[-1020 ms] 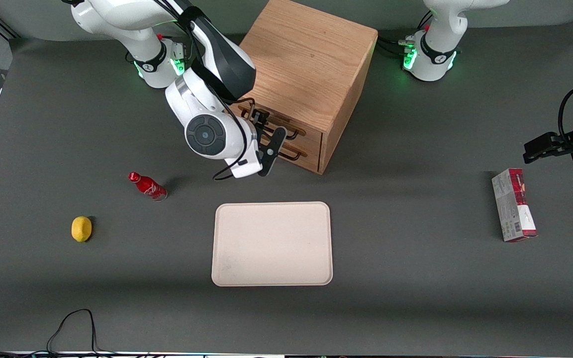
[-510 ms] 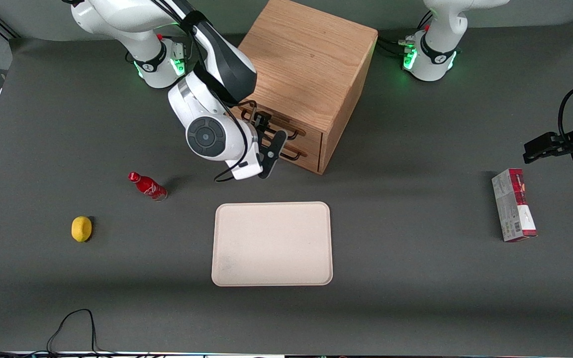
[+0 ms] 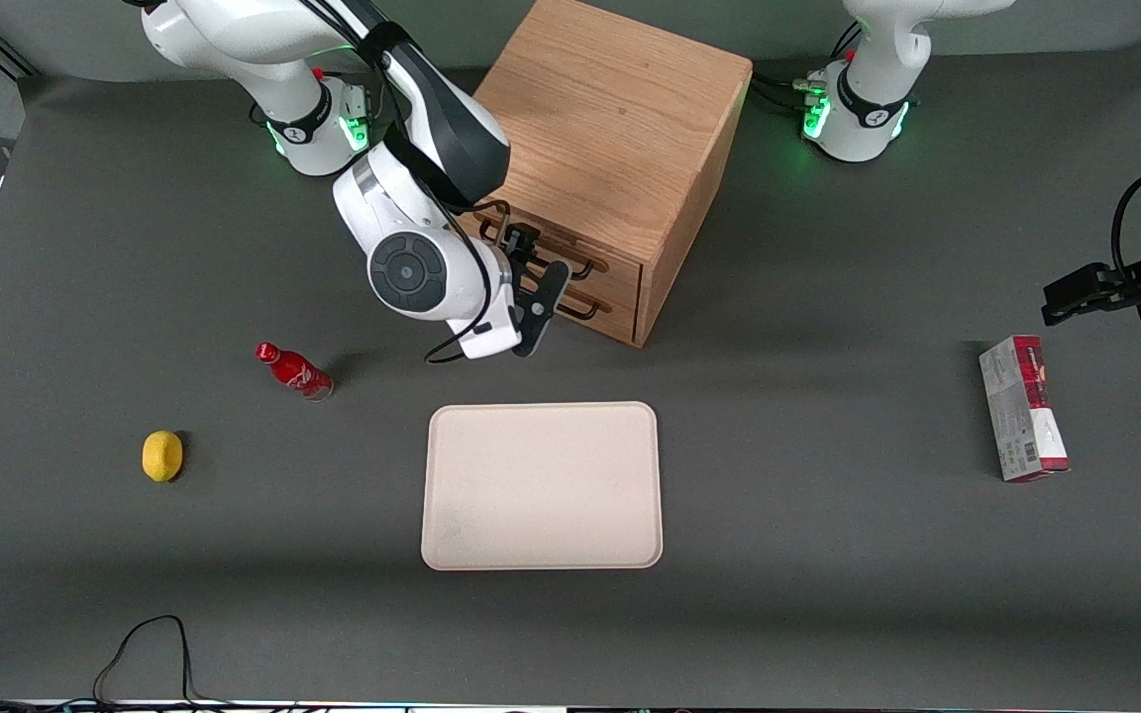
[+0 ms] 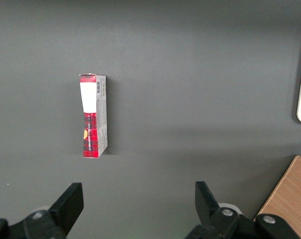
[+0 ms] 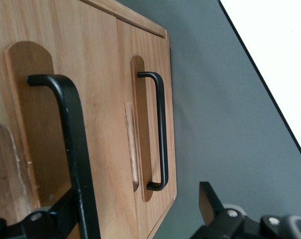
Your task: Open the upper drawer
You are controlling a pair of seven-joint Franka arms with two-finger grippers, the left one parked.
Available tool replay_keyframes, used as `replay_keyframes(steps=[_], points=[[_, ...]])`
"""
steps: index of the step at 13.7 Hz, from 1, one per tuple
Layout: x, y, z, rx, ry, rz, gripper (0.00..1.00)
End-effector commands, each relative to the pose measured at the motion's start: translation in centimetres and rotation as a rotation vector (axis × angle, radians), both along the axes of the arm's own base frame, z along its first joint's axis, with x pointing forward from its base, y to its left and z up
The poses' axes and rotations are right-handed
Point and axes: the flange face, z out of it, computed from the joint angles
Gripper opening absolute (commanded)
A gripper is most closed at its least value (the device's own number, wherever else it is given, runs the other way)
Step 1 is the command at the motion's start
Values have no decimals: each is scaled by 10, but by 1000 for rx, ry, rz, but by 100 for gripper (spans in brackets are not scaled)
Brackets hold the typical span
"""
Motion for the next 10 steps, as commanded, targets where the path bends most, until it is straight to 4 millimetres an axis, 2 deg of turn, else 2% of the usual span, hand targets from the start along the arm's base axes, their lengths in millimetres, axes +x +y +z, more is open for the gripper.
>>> replay_keyframes(steps=[1,7,10], points=[[9,-3,-12,15,-25,-49,100],[16,-5,-17,20,-41,-58,100],[24,-14,-15,23,-45,-75,100]])
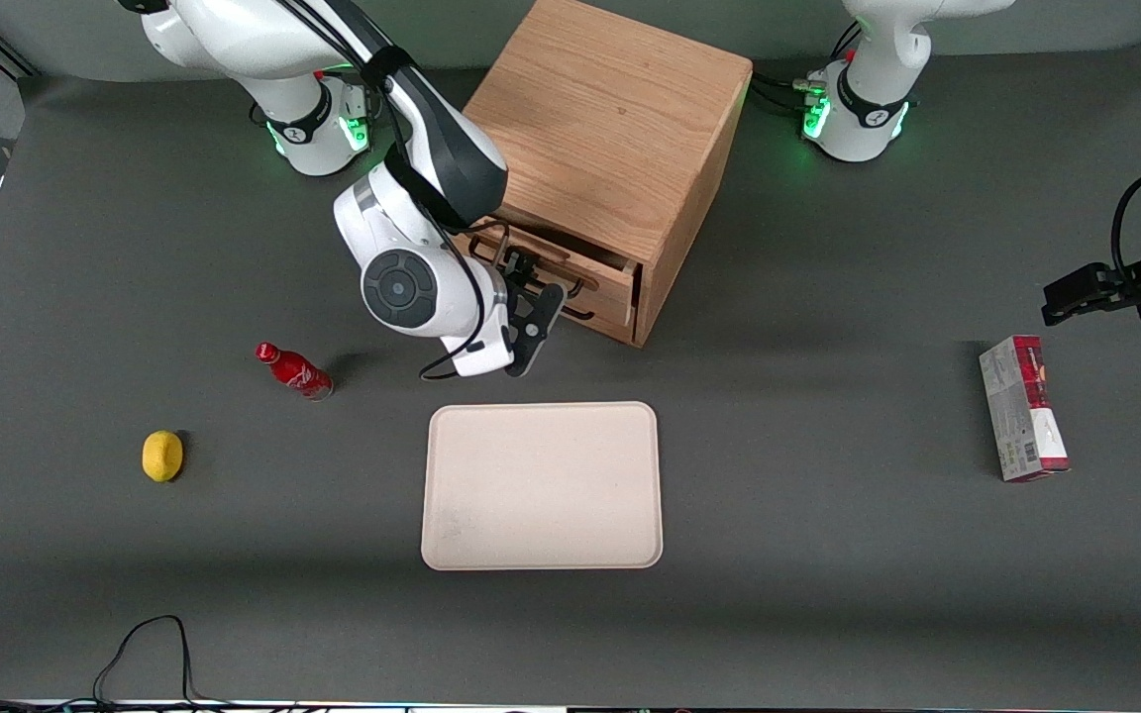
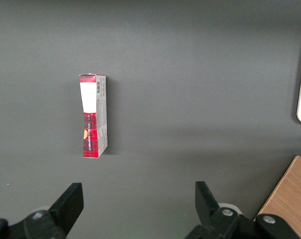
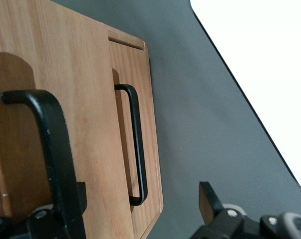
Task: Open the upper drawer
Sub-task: 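Pull the upper drawer outward by its handle with the right gripper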
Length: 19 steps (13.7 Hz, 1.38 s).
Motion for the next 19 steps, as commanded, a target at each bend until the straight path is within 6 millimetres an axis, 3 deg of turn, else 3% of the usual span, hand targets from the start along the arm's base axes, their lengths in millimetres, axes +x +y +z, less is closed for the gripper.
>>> replay_keyframes(steps=[1,11,19], points=[[7,-6,3,16,-5,-27,100],[31,-24,22,34,-39,-60,100],[52,-37,18,31,-51,-90,100]])
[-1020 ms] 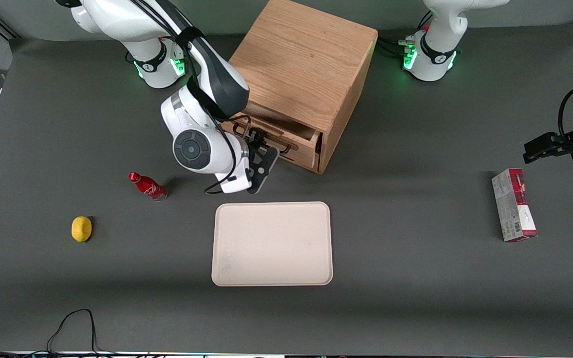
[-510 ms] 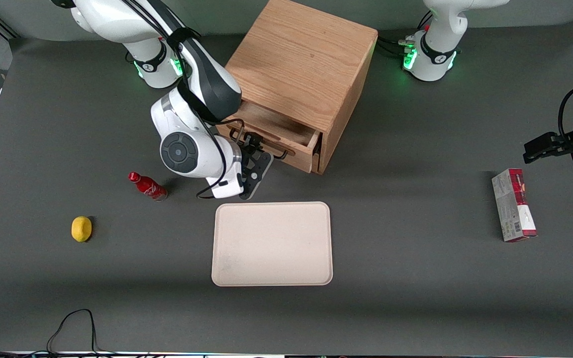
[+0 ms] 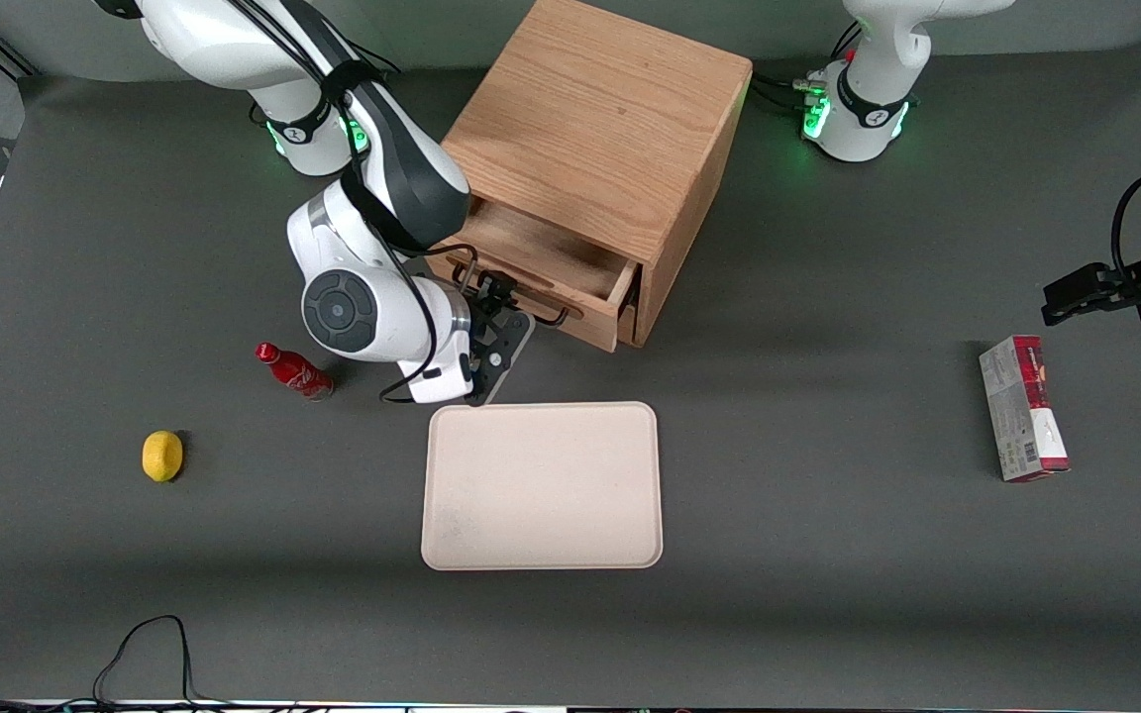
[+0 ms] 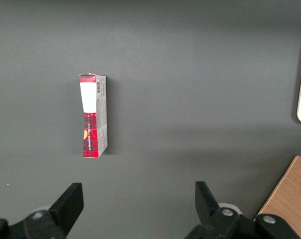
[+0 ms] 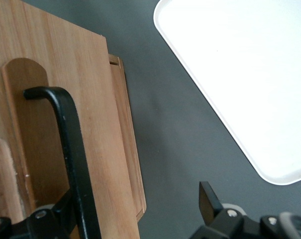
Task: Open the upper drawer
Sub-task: 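Pull the upper drawer outward by its handle with the right gripper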
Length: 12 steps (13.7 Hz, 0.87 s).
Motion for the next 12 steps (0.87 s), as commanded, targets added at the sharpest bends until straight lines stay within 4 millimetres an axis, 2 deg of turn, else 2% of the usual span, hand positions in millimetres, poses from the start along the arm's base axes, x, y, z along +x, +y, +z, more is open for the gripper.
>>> replay_keyframes(steps=[1,7,9,12], points=[[19,-3,6,16,-25,-19,100],[35,-22,-1,-2,-33,-47,100],[36,-22,-3,0,-35,-35,100],[47,-34,0,3,-44,-57,100]])
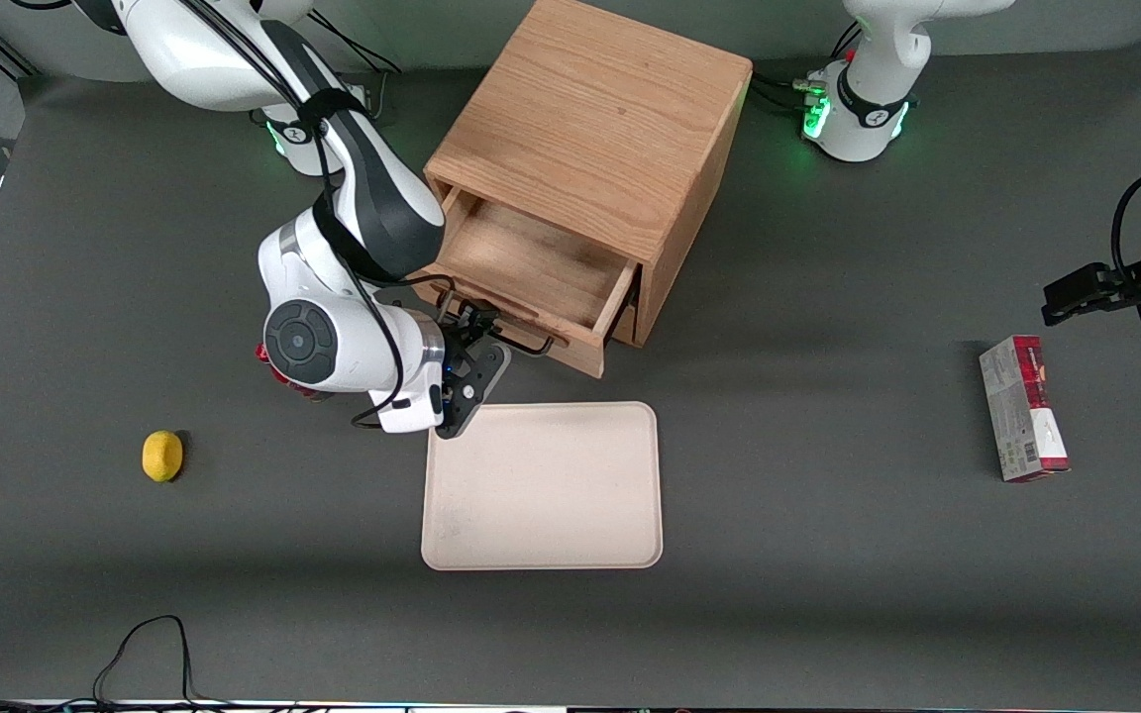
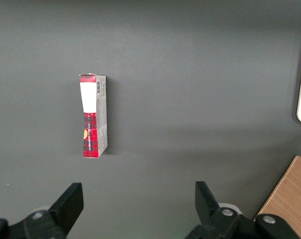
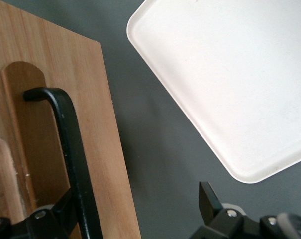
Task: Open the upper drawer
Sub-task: 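Pull the upper drawer outward by its handle with the right gripper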
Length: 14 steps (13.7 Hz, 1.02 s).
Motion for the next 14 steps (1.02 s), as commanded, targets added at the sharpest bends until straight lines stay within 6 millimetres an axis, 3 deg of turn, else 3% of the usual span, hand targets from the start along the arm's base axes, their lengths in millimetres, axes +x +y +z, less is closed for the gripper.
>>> replay_keyframes(steps=[1,14], points=[[15,-8,-2,-4,-18,-2,100],[48,-32,-4,9,-45,-55,100]])
